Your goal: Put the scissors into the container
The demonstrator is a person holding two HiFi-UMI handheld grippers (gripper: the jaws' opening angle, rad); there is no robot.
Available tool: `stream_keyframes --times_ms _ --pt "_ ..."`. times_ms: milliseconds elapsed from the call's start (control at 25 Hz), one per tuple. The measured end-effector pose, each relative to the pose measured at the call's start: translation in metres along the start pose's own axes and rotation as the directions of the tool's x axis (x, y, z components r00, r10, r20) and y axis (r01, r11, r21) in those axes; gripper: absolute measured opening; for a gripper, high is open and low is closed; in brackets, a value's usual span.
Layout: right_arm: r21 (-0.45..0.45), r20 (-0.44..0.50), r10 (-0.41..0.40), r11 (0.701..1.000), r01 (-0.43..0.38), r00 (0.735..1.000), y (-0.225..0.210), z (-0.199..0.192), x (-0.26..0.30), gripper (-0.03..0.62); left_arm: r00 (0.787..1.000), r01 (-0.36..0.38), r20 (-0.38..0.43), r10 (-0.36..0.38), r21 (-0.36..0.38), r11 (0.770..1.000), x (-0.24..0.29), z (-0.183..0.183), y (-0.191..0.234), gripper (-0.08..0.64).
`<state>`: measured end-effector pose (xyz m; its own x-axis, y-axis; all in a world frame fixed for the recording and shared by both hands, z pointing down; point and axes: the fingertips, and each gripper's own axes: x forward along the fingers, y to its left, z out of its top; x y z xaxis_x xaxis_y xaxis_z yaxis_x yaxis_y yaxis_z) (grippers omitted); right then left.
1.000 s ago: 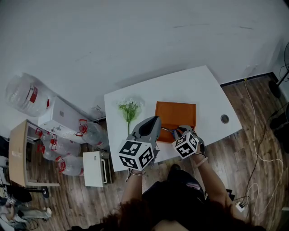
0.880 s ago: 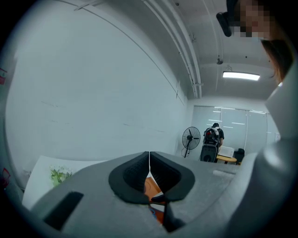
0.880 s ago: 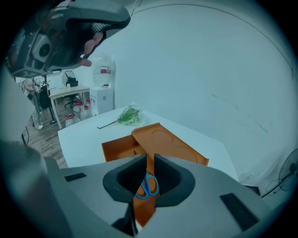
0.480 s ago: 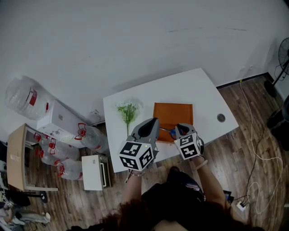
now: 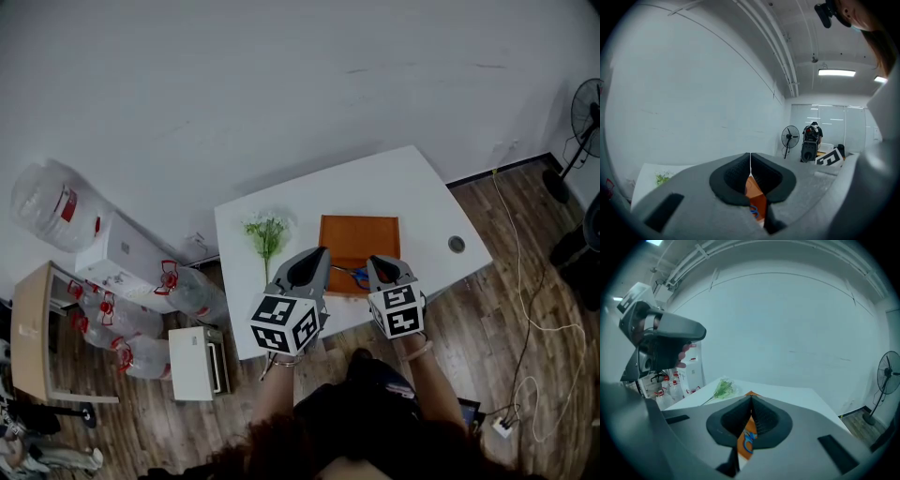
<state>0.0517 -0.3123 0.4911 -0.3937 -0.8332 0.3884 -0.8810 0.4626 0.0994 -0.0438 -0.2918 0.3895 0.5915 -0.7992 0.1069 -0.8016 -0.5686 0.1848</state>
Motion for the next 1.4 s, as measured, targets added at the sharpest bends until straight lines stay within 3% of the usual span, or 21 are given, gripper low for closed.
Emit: stream_keyframes --times_ms 680,1400 --pt "0.031 0.193 -0.076 0.997 0.072 0.978 0.002 0.067 -0.042 -0.002 0.999 0.029 0.032 -0.031 0.06 0.998 -0.012 0.016 0.009 0.018" --pt "0.019 0.231 -0.106 0.994 0.104 0.967 -0.01 0.084 -0.049 -0.003 0.999 0.033 0.03 -0.035 0.076 0.997 0.0 0.021 0.013 0.018"
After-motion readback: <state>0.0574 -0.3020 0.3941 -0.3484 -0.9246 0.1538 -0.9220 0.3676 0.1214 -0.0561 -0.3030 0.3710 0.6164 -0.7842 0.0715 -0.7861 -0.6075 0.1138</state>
